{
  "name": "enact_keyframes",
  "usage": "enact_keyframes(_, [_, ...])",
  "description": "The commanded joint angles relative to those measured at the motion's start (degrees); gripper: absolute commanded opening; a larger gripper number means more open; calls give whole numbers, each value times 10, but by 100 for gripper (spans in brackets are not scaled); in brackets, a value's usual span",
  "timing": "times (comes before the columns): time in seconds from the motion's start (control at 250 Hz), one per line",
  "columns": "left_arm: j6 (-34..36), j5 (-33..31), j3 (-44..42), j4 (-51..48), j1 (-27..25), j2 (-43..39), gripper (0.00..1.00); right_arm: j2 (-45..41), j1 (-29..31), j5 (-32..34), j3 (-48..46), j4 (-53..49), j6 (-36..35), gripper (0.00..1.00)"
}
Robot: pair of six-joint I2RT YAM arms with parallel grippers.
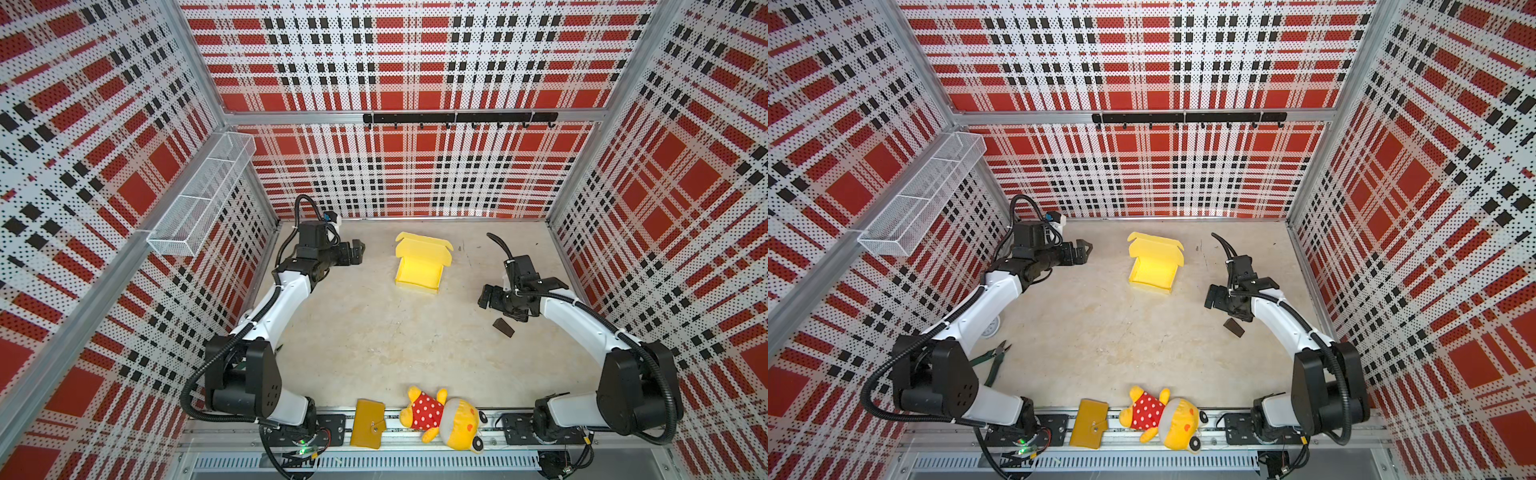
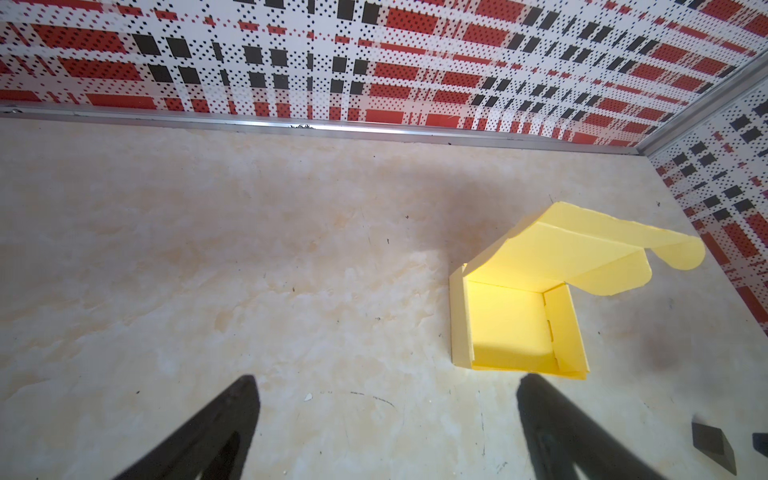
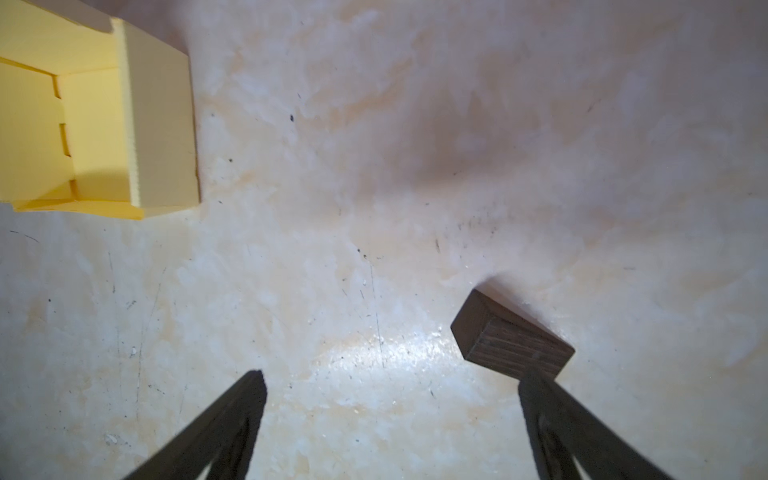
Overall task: Fold the paper box
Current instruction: 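Move the right gripper to the dark wooden block and grasp it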
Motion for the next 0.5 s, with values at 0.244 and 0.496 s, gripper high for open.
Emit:
enact_keyframes(0.244, [-11, 15, -7, 11, 27, -21, 99, 103, -58, -79, -2, 51, -57, 98])
enact_keyframes(0.496, [-14, 17, -3, 9, 36, -17, 99, 145, -62, -103, 10, 53, -60, 95])
